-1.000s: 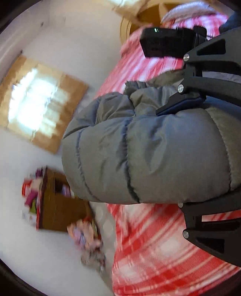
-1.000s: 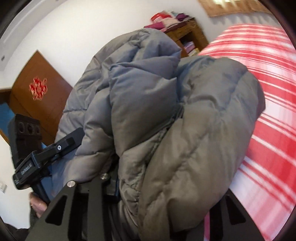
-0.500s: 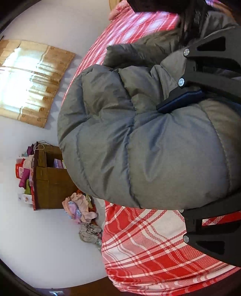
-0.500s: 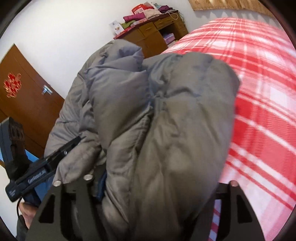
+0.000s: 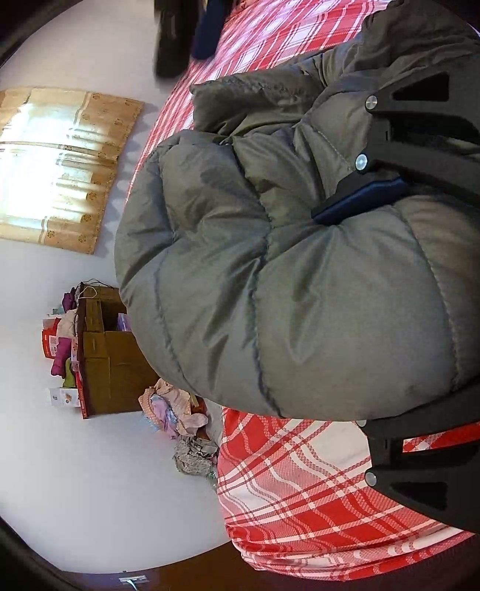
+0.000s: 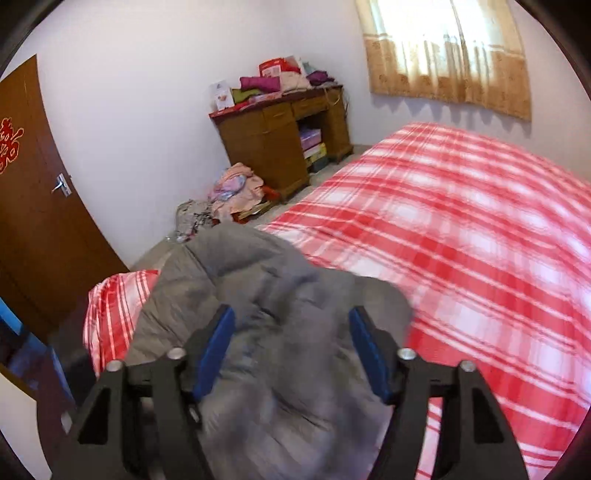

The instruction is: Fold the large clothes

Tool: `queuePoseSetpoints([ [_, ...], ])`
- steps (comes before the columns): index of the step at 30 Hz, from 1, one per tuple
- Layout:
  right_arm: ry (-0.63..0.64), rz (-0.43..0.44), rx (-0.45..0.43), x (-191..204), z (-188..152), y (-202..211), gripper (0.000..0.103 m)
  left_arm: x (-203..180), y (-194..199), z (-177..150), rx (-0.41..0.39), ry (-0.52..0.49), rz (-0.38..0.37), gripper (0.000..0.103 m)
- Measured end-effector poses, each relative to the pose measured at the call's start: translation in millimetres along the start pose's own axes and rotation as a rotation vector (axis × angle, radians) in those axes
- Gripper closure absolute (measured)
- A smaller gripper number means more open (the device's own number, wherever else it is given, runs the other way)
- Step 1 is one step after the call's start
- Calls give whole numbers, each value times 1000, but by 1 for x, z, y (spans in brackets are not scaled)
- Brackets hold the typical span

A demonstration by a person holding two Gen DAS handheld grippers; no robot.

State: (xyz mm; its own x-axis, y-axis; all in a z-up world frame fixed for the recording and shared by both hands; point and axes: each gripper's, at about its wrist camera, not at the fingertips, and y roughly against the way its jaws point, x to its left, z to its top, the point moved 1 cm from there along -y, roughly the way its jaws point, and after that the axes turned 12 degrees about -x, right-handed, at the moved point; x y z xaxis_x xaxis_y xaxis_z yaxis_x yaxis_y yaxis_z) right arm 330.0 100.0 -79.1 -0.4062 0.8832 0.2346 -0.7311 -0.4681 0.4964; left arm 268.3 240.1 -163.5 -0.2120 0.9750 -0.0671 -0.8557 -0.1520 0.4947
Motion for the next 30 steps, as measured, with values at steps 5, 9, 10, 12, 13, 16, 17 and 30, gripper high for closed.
queuePoseSetpoints([
  [5, 5, -131, 79, -21, -38, -56, 51, -6, 4, -2, -5, -22, 5, 27],
  [9, -16, -139, 60, -40, -55, -58, 49, -10, 1, -2, 2, -54, 16, 24],
  [10, -16, -140, 55, -41, -54, -58, 49, -11, 0, -1, 5, -61, 21, 23],
  [12, -3, -147, 47, -43, -57, -61, 48, -11, -2, -1, 10, -60, 25, 22],
  [13, 2, -151, 45, -42, -58, -62, 47, -10, -4, -1, 14, -55, 28, 21],
  [16, 6, -163, 30, -43, -61, -62, 46, -10, -10, 0, 29, -50, 38, 18],
  [17, 2, -161, 25, -44, -63, -62, 46, -10, -12, -1, 35, -50, 40, 17],
  [30, 15, -177, 9, -45, -68, -57, 43, -14, -22, -1, 67, -71, 84, 11],
])
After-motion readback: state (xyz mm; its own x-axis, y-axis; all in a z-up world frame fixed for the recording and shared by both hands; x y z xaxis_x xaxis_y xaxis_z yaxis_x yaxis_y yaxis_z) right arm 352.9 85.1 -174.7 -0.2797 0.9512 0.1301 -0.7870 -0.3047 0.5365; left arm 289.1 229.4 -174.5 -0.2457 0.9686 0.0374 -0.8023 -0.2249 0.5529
